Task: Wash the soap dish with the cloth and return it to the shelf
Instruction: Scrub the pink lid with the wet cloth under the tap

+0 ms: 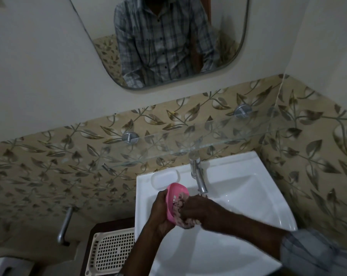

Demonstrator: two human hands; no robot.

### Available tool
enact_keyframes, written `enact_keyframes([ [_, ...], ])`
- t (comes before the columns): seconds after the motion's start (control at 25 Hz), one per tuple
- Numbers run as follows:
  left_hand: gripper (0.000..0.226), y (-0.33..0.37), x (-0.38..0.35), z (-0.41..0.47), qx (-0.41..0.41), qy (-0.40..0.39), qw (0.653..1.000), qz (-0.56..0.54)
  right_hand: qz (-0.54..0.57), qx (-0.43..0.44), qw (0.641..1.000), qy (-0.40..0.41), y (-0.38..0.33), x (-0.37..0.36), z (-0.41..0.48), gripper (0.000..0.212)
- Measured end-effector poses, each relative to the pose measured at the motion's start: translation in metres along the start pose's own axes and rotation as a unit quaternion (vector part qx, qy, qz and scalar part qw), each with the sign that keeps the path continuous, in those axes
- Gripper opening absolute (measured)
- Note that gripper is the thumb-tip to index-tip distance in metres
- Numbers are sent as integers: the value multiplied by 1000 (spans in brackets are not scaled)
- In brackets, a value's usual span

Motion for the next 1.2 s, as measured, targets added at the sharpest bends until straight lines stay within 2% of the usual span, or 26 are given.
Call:
enact_keyframes([
  [0.08, 64, -4, 0, -3, 37, -46, 996, -65, -123, 41, 991, 12, 20, 19, -4, 19],
  [0.16, 60, -4, -1, -1, 57, -74, 989, -112, -106, 16, 992, 68, 22, 22, -4, 29],
  [0.32, 50, -13, -9, -2, 82, -101, 990, -48, -128, 105, 986, -31, 8, -9, -13, 34],
  [0.4, 44, -14, -15, 1, 41, -95, 992, -78, -159, 33, 987, -15, 22, -6, -4, 41],
  [0.48, 47, -9, -18, 9, -16, -93, 992, -85, -165, -133, 977, 6, 19, -10, 10, 51],
  [0.52, 48, -7, -17, 12, -36, -70, 995, -57, -131, -241, 962, 5, 8, -13, 16, 53],
  [0.6, 47, -12, -1, 21, -76, 39, 996, 24, -54, -358, 932, -2, -14, -11, 29, 45],
  [0.68, 52, -16, 13, 22, -102, 97, 987, 80, 47, -418, 906, -54, -14, -3, 33, 25],
  [0.72, 55, -16, 18, 23, -105, 92, 986, 89, 169, -429, 886, -53, -9, 1, 29, 19],
  [0.76, 58, -14, 19, 20, -108, 79, 987, 88, 306, -437, 845, -5, 0, 8, 22, 15],
  [0.8, 59, -9, 20, 18, -110, 61, 987, 98, 429, -441, 786, 64, 10, 16, 15, 16],
  [0.84, 54, -2, 18, 16, -119, 48, 983, 129, 514, -436, 728, 123, 20, 20, 5, 21],
  [0.88, 43, 4, 18, 15, -138, 41, 974, 172, 549, -429, 697, 172, 31, 26, -5, 25],
  [0.92, 32, 8, 18, 14, -164, 53, 959, 226, 537, -424, 697, 212, 39, 31, -13, 26],
  [0.96, 24, 11, 19, 12, -182, 76, 941, 275, 513, -409, 714, 242, 43, 34, -16, 26],
  [1.0, 21, 10, 21, 10, -198, 95, 925, 310, 465, -400, 745, 262, 43, 35, -17, 28],
  [1.08, 18, 5, 12, 7, -220, 80, 899, 370, 345, -371, 815, 282, 29, 32, -4, 38],
  [1.12, 18, 2, 5, 5, -230, 66, 886, 397, 272, -339, 862, 260, 18, 25, 7, 46],
  [1.2, 15, -3, -7, 1, -245, 55, 873, 419, 80, -233, 958, 144, 6, 2, 23, 58],
])
Point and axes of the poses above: each hand's wrist, its own z-axis towards the middle knuckle, its own x-axis out of the back of the hand, y = z × x, the point moved 4 cm from there along z, towards the middle knuckle, and after that the axes turned 12 degrees about -y, right-handed, at the moved point
